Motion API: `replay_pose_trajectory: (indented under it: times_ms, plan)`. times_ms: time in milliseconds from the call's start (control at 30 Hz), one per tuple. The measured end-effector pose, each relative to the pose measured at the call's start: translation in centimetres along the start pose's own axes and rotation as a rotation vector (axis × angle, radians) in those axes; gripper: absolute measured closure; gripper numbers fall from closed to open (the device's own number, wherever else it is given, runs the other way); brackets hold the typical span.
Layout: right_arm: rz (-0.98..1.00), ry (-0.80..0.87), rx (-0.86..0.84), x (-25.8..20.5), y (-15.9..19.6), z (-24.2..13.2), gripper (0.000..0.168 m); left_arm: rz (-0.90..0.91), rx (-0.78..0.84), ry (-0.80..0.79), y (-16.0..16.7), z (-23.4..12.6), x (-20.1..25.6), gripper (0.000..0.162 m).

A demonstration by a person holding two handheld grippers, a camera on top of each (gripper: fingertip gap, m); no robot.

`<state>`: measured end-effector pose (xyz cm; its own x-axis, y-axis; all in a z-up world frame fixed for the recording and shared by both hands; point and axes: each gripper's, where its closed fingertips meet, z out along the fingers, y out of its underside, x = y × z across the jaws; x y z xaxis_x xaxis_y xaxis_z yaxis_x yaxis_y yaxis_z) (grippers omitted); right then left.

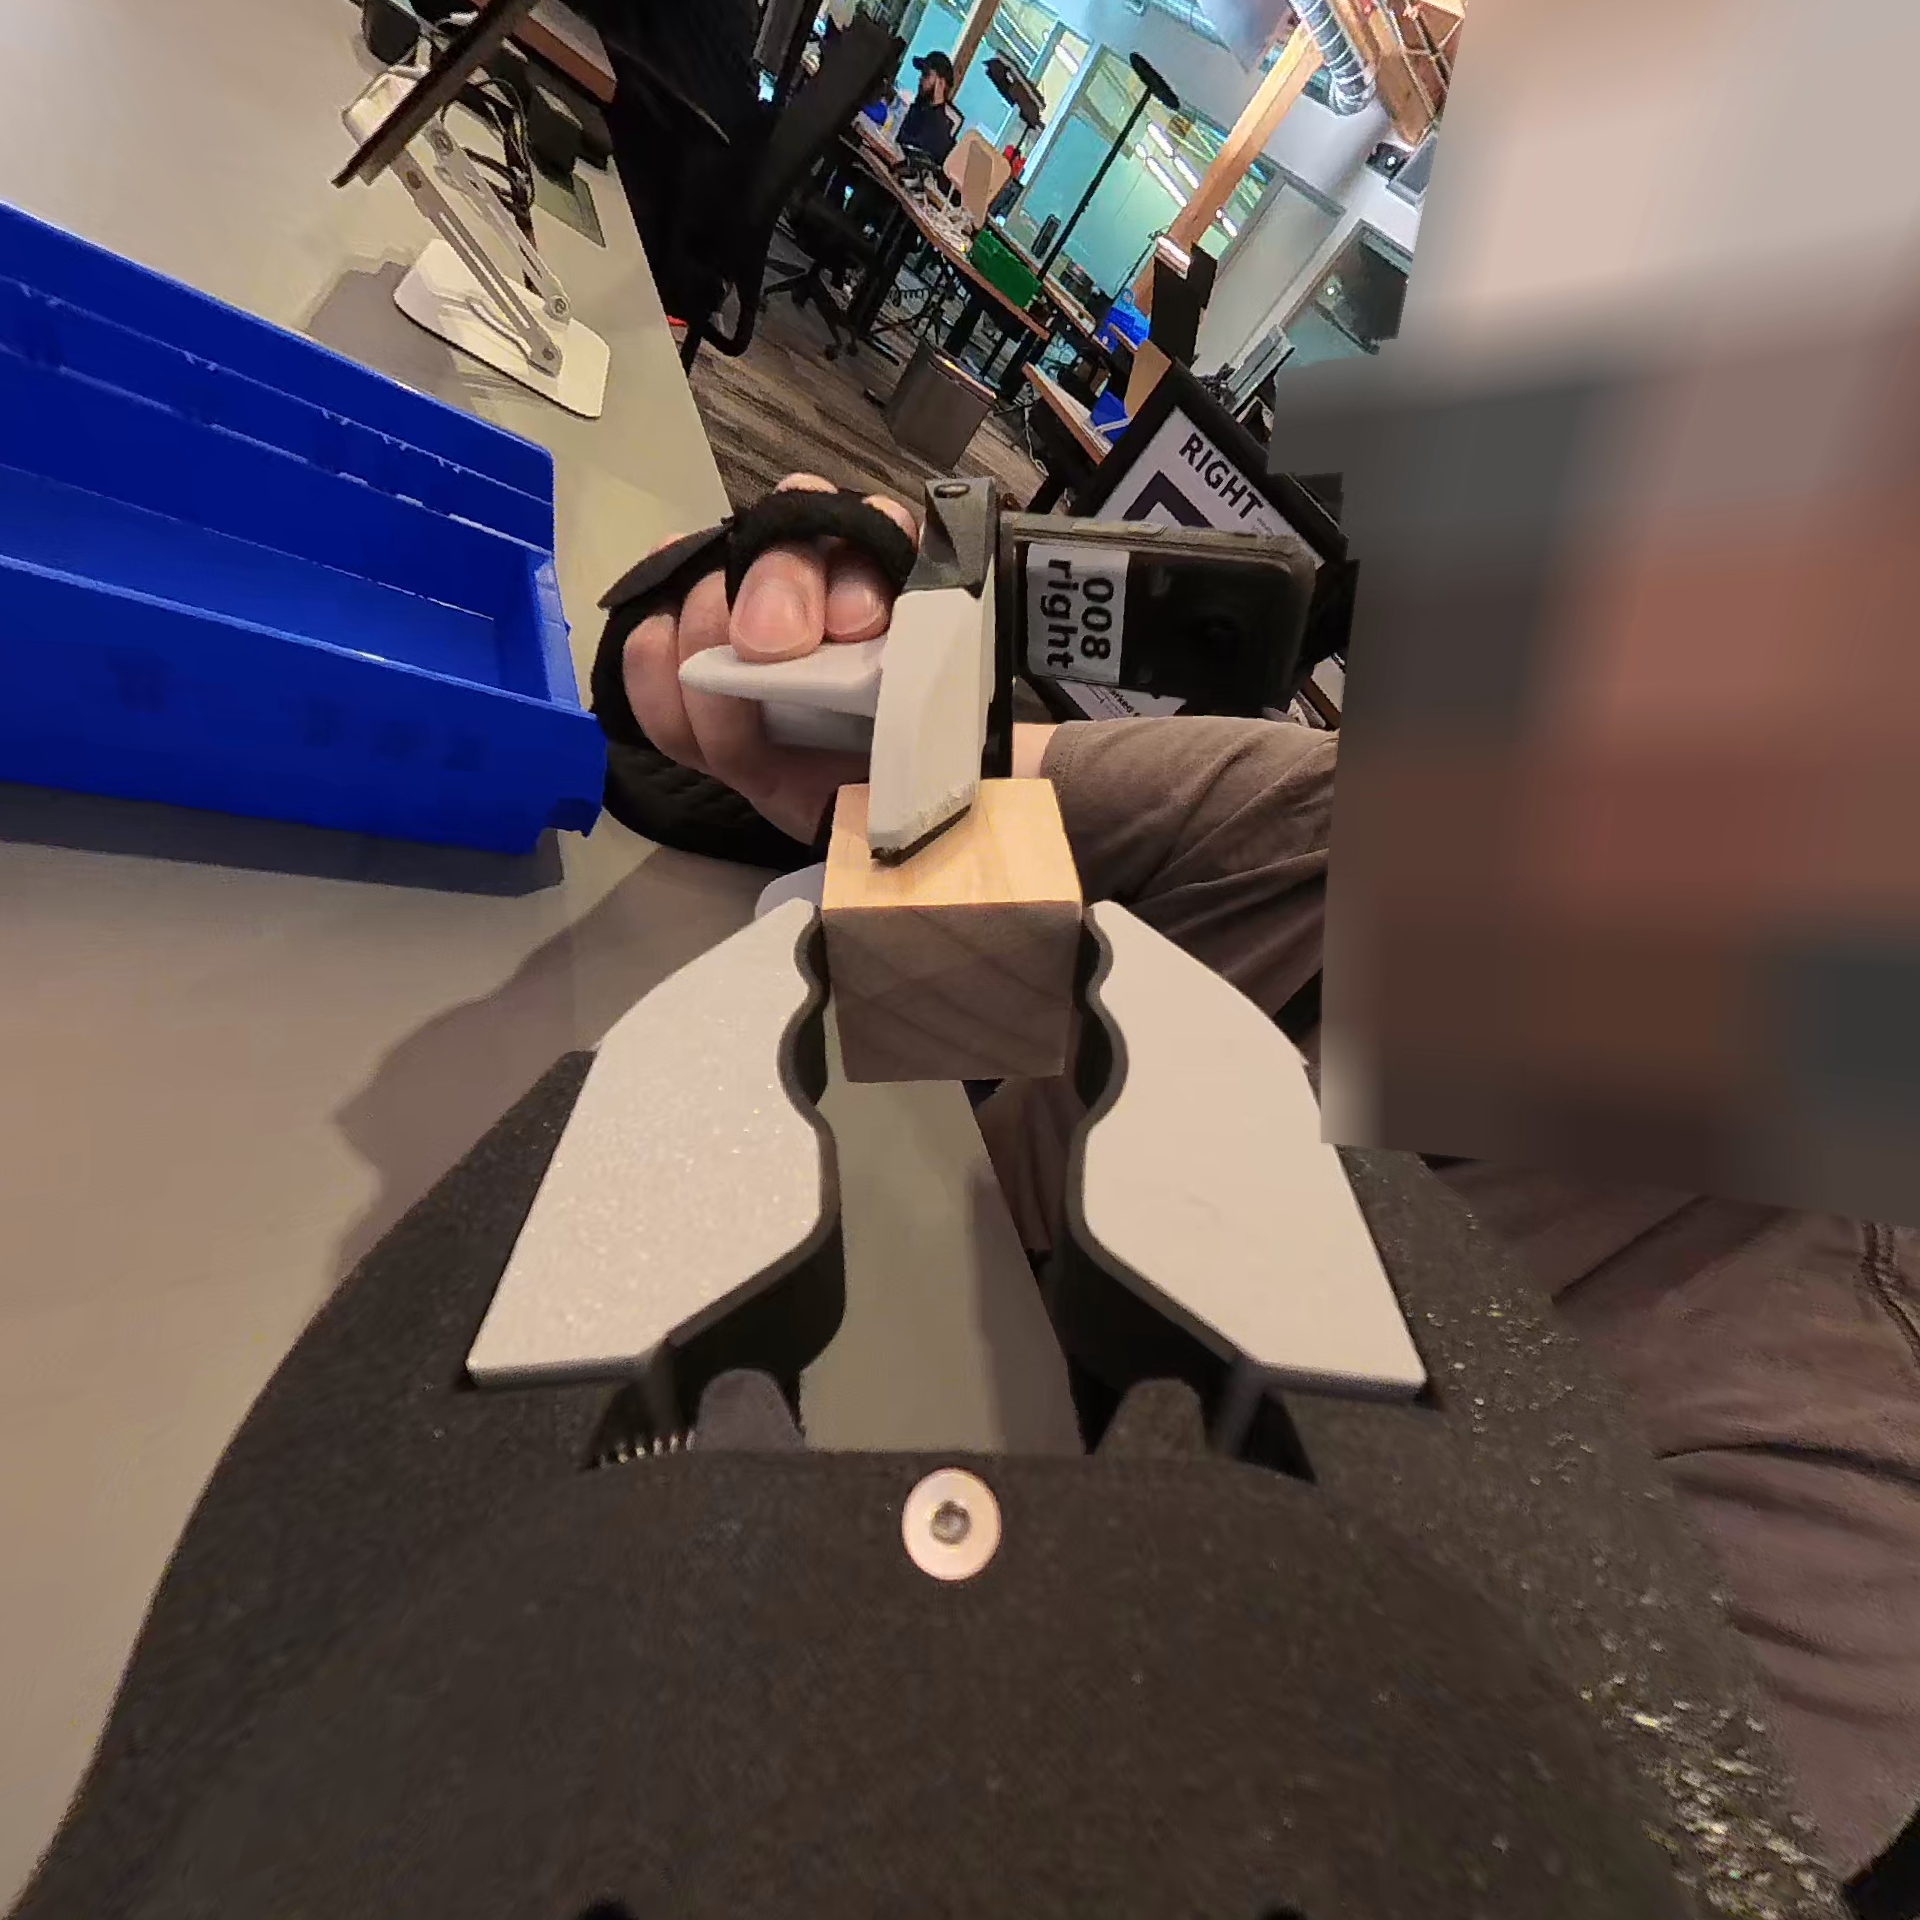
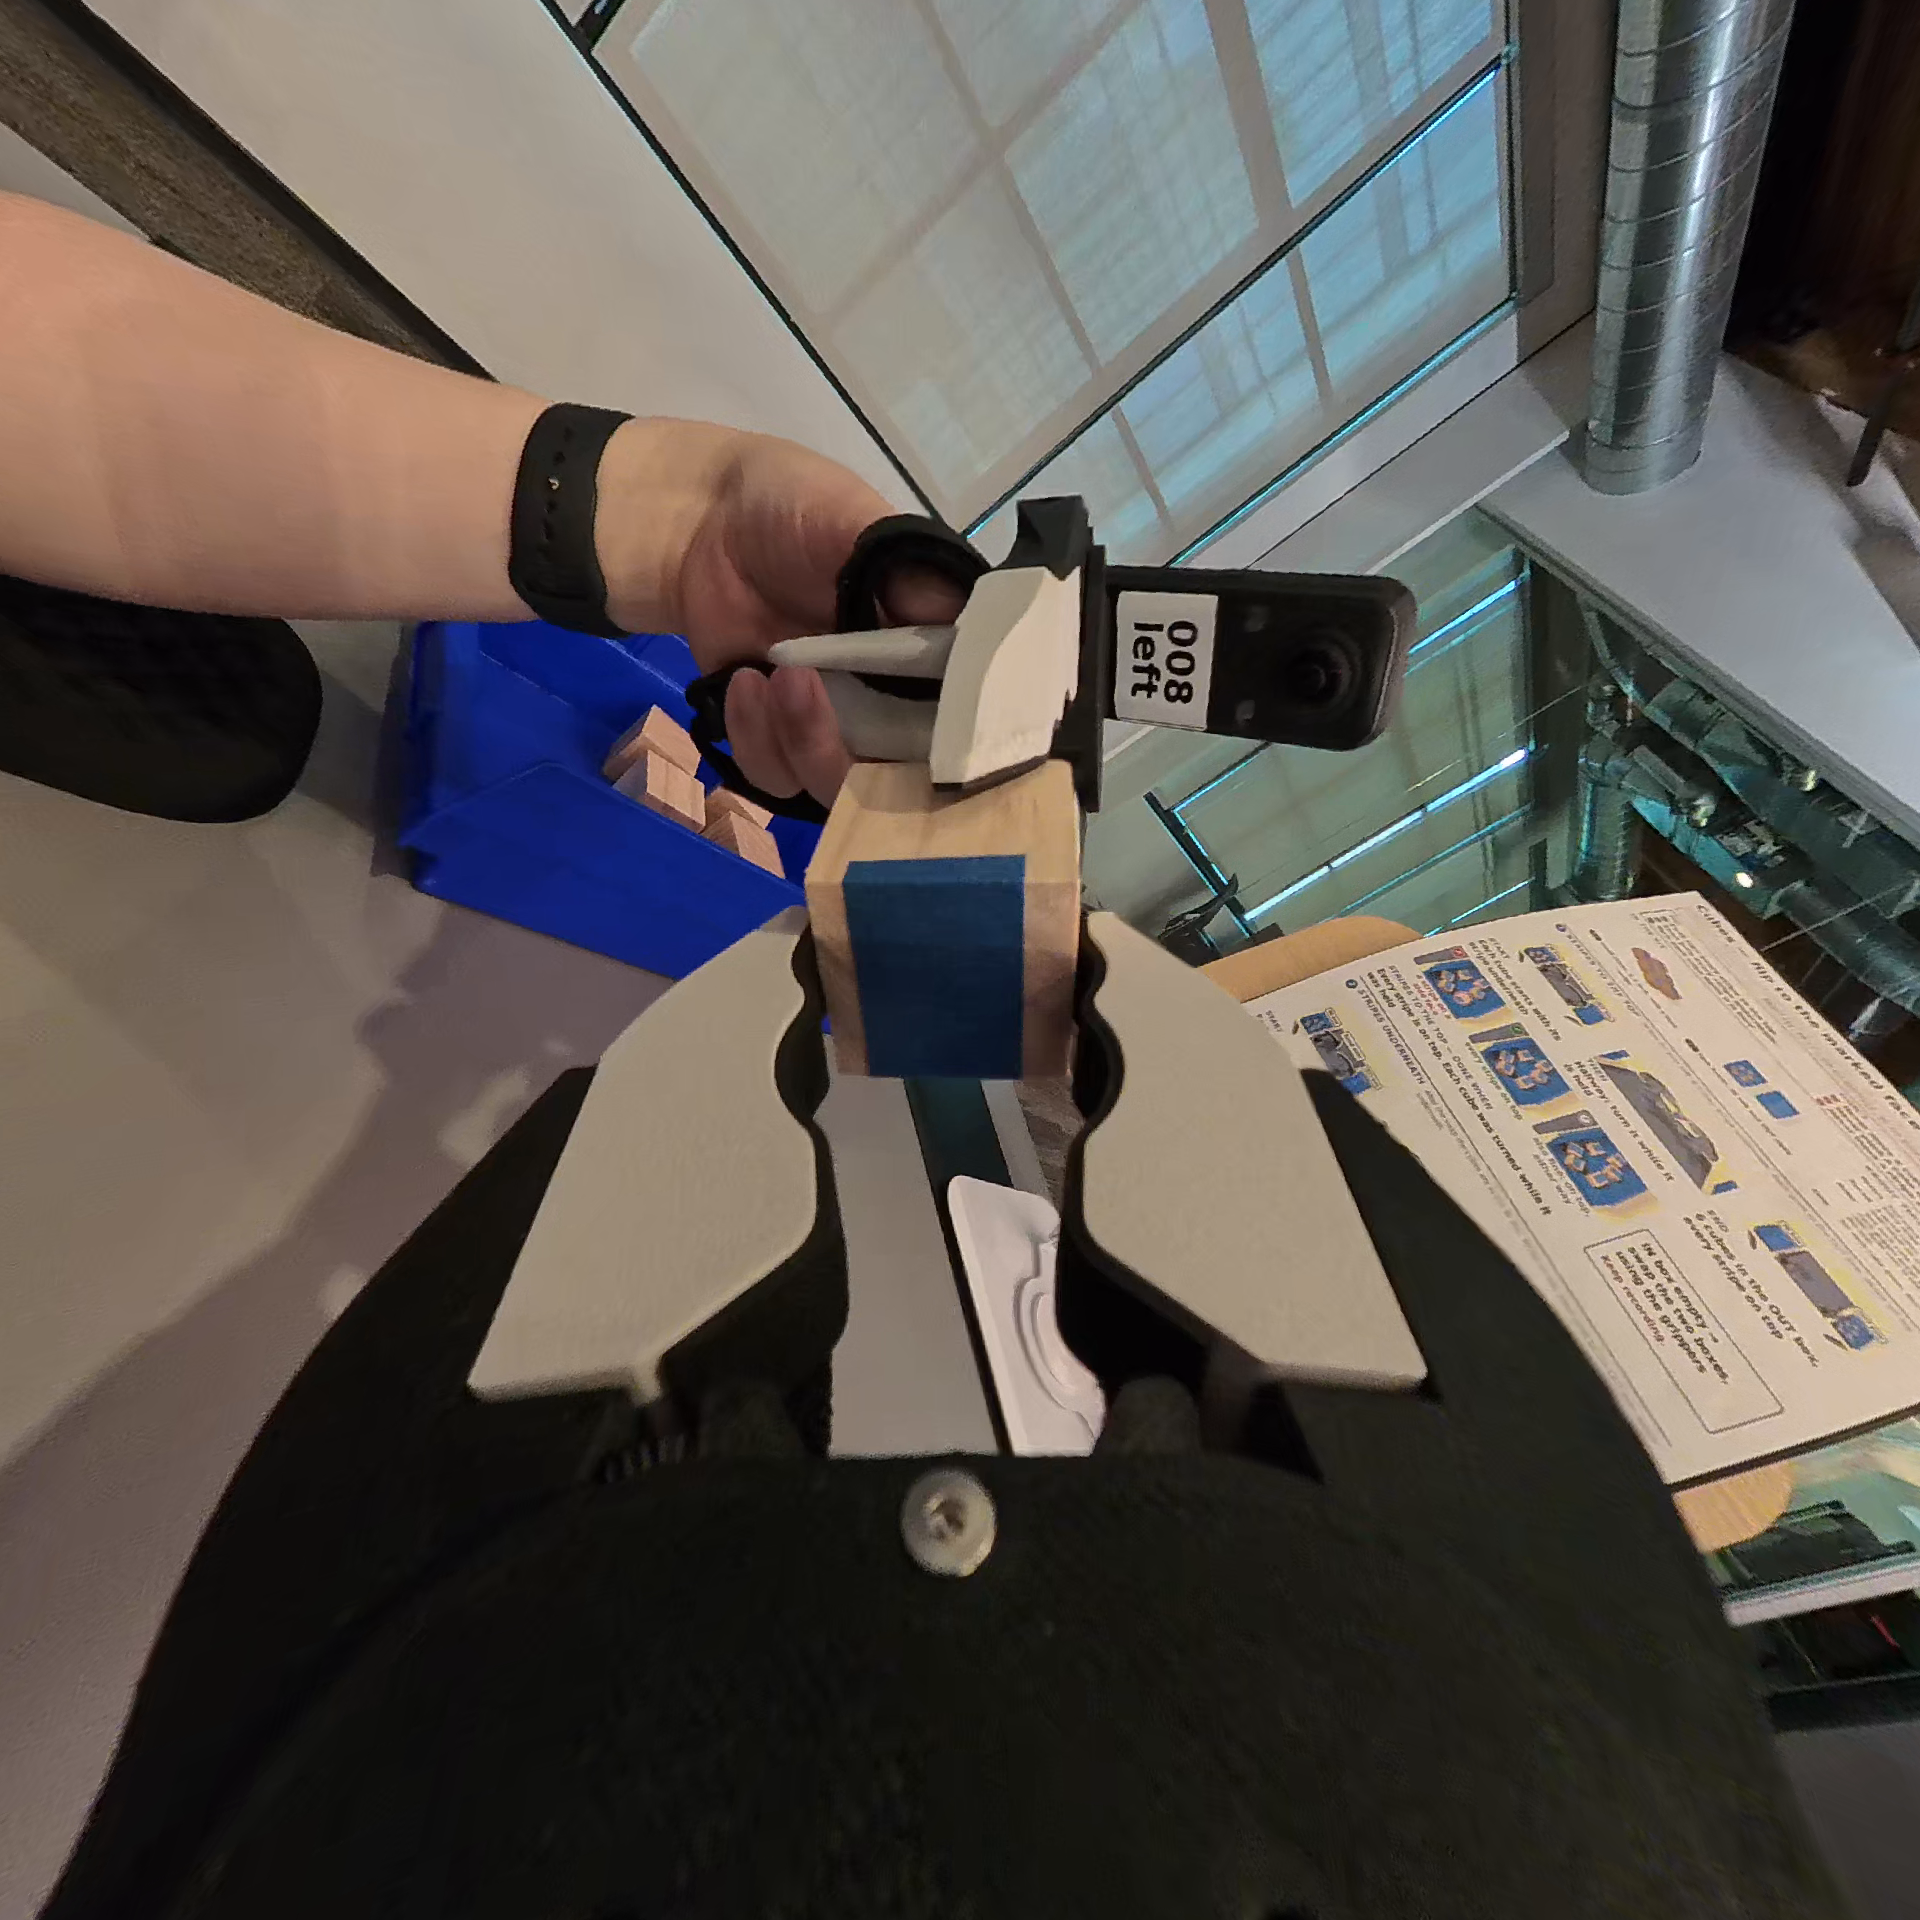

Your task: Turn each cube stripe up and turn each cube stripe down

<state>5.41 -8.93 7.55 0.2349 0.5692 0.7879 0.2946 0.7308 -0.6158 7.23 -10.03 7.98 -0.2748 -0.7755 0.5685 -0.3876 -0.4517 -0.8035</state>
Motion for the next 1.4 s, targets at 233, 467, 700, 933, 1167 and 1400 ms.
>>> replay_pose_trajectory:
  times_ms: [233,467,700,933,1167,1400]
  plan:
    - [0.048,-0.028,0.019,1.7,-0.9,-1.7,0.123,0.181,0.033,-0.154,-1.1,-2.0,0.2,0.111]
    - [0.518,0.188,-0.661,11.6,14.9,-11.6,0.123,0.48,0.351,-0.53,-5.8,-9.2,2.4,0.116]
    - [1.205,0.44,-1.173,8.3,33.1,-22.8,0.122,0.672,0.582,-0.828,-7.0,-13.8,4.5,0.132]
    - [1.253,0.423,-1.41,4.4,37.7,-24.5,0.122,0.585,0.479,-0.888,-6.1,-13.4,3.2,0.131]
    - [1.241,0.458,-1.566,2.9,39.3,-26.3,0.122,0.526,0.379,-0.918,-5.1,-12.7,1.2,0.141]
    - [1.272,0.445,-1.536,3.1,38.6,-25.8,0.119,0.516,0.384,-0.947,-4.9,-13.9,1.0,0.141]
